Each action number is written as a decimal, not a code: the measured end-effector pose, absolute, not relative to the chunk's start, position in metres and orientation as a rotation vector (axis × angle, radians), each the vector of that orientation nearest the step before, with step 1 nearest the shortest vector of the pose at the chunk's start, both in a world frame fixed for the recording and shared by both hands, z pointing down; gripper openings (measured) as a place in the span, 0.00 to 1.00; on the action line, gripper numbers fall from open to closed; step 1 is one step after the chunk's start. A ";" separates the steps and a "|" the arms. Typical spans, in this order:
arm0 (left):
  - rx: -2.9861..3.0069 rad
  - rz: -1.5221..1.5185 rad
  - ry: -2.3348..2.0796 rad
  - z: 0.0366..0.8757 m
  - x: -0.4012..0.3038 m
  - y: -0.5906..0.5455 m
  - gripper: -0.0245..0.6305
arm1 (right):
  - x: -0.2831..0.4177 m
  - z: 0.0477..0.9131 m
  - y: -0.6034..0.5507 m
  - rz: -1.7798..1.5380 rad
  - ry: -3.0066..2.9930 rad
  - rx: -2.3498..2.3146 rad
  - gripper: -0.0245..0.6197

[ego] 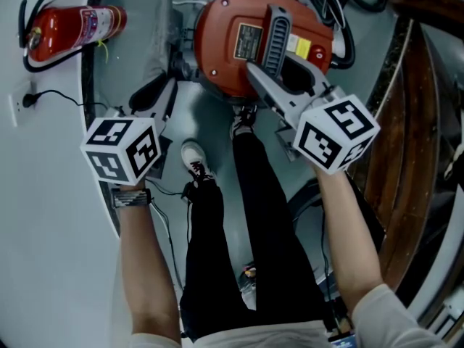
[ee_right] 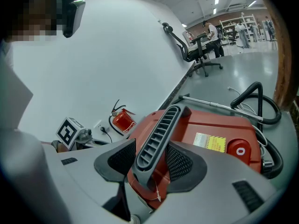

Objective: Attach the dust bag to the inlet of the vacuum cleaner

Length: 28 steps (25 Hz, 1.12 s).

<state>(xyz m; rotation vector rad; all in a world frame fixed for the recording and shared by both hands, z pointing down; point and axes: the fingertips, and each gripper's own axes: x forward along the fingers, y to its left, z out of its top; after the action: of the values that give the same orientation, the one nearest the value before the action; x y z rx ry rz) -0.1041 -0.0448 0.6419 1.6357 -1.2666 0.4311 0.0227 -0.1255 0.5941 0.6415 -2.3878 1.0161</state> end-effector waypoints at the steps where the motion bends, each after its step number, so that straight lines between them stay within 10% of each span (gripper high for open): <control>1: 1.637 0.430 -1.264 0.642 -0.104 -0.045 0.11 | 0.023 0.594 -0.126 1.015 -2.388 0.642 0.35; 28: 1.689 0.452 -1.199 0.640 -0.096 -0.049 0.13 | 0.023 0.595 -0.126 1.003 -2.385 0.657 0.35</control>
<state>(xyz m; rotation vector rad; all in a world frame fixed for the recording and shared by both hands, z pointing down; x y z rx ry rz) -0.0960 -0.0490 0.6396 1.6893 -1.1985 0.4524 0.0230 -0.1261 0.5946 0.6567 -2.3853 1.0027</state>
